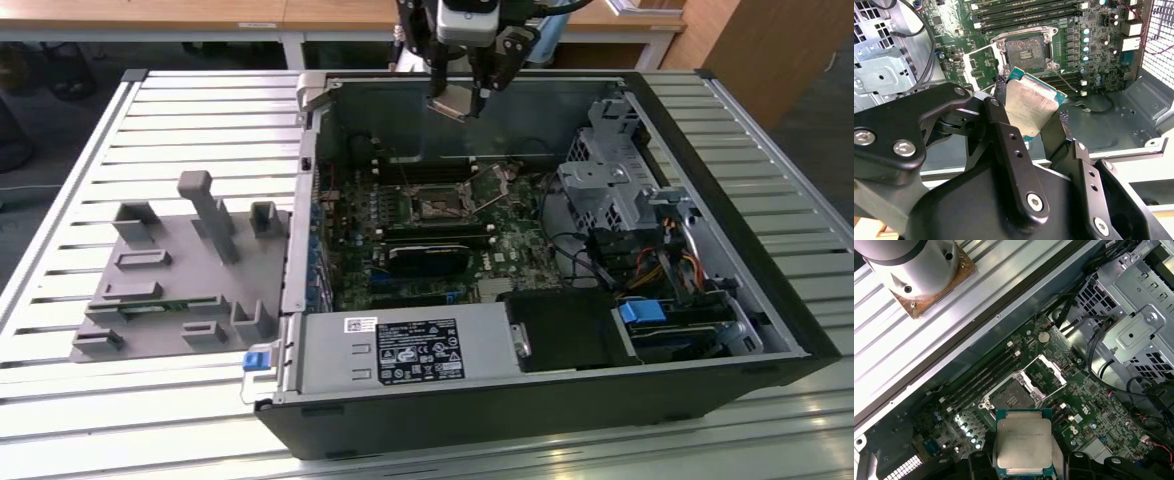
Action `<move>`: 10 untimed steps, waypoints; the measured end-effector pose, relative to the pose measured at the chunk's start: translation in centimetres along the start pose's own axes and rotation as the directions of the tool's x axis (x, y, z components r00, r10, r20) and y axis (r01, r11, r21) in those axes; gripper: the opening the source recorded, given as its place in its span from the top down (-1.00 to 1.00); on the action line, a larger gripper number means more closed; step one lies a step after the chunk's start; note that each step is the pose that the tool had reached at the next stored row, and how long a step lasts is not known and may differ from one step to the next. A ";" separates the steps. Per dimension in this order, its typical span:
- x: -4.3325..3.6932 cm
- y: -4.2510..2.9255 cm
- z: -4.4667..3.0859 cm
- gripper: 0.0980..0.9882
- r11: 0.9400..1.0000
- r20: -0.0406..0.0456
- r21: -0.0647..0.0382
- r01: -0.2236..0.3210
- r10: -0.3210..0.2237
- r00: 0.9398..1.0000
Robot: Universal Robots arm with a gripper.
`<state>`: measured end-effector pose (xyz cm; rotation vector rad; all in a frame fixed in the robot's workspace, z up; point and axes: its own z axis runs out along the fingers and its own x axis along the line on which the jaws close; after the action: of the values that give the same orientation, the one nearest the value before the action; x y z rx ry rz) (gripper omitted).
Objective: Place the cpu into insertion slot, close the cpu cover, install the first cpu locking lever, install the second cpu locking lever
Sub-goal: 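Place the cpu into insertion slot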
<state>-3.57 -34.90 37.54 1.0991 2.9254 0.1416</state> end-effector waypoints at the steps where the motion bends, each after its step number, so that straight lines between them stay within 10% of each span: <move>1: 0.00 0.00 0.00 0.04 1.000 0.000 0.000 -0.003 0.003 1.000; 10: 0.00 0.00 0.02 0.04 1.000 0.003 -0.001 -0.032 0.032 0.999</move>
<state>-3.57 -34.90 37.53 1.1448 2.9063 0.1413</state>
